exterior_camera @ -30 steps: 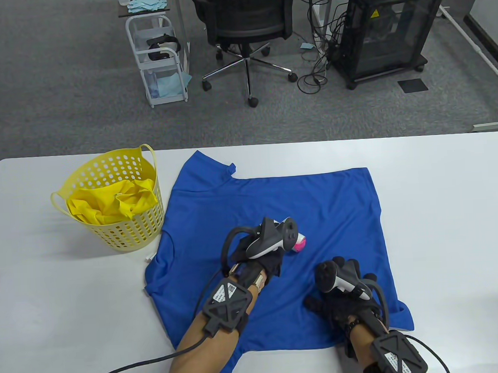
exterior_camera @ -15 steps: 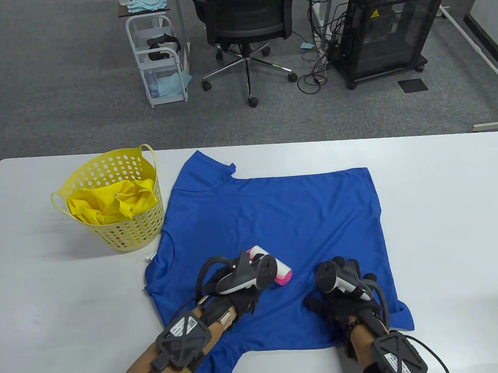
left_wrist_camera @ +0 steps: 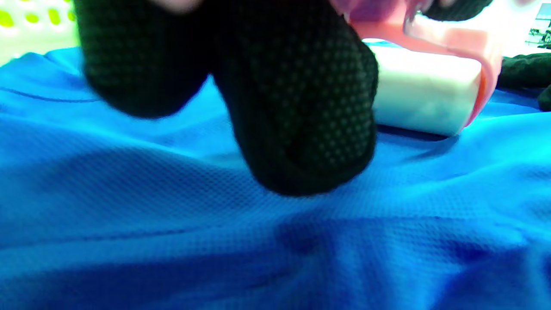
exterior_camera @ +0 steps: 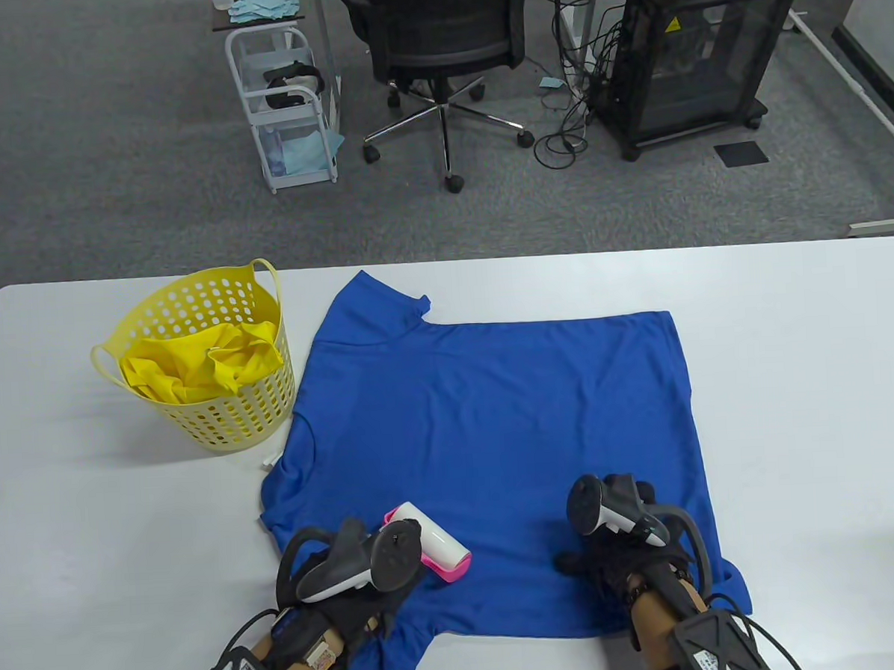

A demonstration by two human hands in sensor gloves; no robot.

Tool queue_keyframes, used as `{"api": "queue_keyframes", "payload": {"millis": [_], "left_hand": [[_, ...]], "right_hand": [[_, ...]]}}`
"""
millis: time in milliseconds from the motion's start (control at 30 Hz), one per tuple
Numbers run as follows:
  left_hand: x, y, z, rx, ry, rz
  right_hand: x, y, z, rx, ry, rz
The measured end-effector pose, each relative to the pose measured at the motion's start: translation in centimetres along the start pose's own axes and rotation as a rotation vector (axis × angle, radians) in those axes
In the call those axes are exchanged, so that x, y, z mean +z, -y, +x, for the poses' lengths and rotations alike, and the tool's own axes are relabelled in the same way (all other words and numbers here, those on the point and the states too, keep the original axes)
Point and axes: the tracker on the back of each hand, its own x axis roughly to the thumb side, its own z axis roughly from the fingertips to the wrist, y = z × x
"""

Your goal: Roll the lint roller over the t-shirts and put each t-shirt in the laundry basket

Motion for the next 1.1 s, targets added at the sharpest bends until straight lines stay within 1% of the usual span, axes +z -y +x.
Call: {"api": "queue_keyframes", "payload": {"millis": [67,133,167,200,233,267,300,333,367,400,433,467,533,567,600,633,700,733,767,800,833,867,900,967,1000,1033,1067,1100], "left_hand": [[0.0,0.0,-0.4,0.028,0.004,0.013],[-0.1,0.0,-0.7,0.055,0.002,0.044],[-0.1,-0.1,-1.0,0.079,0.001,0.076],[-0.1,-0.2,-1.2,0.098,0.003,0.099],[0.0,-0.6,-1.4,0.140,0.005,0.143],[0.2,-0.8,-1.6,0.171,0.006,0.177],[0.4,-1.2,-1.7,0.228,0.011,0.241],[0.5,-1.5,-1.8,0.276,0.016,0.299],[0.7,-1.8,-1.8,0.313,0.024,0.348],[0.8,-2.1,-1.6,0.350,0.041,0.391],[0.8,-2.2,-1.5,0.364,0.050,0.403],[0.8,-2.3,-1.1,0.395,0.077,0.424],[0.6,-2.0,-0.2,0.471,0.122,0.435],[0.5,-1.8,0.3,0.505,0.149,0.427],[0.5,-1.4,1.3,0.531,0.203,0.400],[0.5,-1.2,2.2,0.518,0.233,0.385],[0.9,-0.6,4.7,0.380,0.338,0.365],[1.2,-0.5,5.3,0.315,0.371,0.392],[1.4,-0.7,5.6,0.281,0.436,0.414],[1.5,-0.7,5.8,0.283,0.497,0.399],[1.5,-0.7,5.9,0.332,0.548,0.357],[1.5,-0.7,5.8,0.411,0.549,0.327],[1.3,-0.4,5.8,0.531,0.596,0.248],[0.8,0.2,5.6,0.683,0.674,0.083],[0.7,0.6,5.6,0.710,0.708,0.027],[0.7,0.7,5.6,0.694,0.710,0.001],[0.7,0.9,5.7,0.645,0.708,0.007],[0.6,0.8,5.7,0.599,0.696,0.043]], "right_hand": [[0.4,0.4,-0.2,0.002,-0.031,-0.012],[0.8,0.8,-0.5,-0.034,-0.023,-0.042],[1.2,1.2,-0.7,-0.093,0.008,-0.089],[1.5,1.6,-0.7,-0.116,0.028,-0.125],[2.3,2.4,-0.5,-0.143,0.072,-0.218],[3.0,2.9,-0.2,-0.153,0.099,-0.288],[4.3,3.7,0.5,-0.189,0.145,-0.411],[5.3,4.1,1.3,-0.246,0.192,-0.492],[6.4,4.3,2.3,-0.323,0.258,-0.543],[7.4,4.3,3.8,-0.423,0.365,-0.531],[7.9,4.1,4.9,-0.486,0.441,-0.469],[8.3,3.6,6.4,-0.564,0.546,-0.327],[8.7,2.4,8.6,-0.650,0.674,-0.085],[8.9,2.0,9.3,-0.655,0.703,-0.019],[9.0,1.5,10.0,-0.650,0.745,0.036],[9.1,1.3,10.4,-0.652,0.762,0.061],[9.3,1.1,10.6,-0.691,0.757,0.053],[9.2,1.0,10.3,-0.717,0.778,0.066],[8.9,0.8,9.9,-0.772,0.804,0.092],[8.6,0.7,9.7,-0.830,0.818,0.112],[8.2,0.6,9.4,-0.934,0.830,0.171],[8.0,0.6,9.3,-0.969,0.851,0.242],[7.7,0.6,9.1,-1.005,0.872,0.275],[7.3,0.4,8.6,-1.086,0.850,0.294],[7.1,0.4,8.3,-1.127,0.842,0.321],[6.8,0.5,8.0,-1.178,0.842,0.356],[6.6,0.5,7.7,-1.216,0.840,0.373],[6.4,0.7,7.4,-1.244,0.824,0.371]]}}
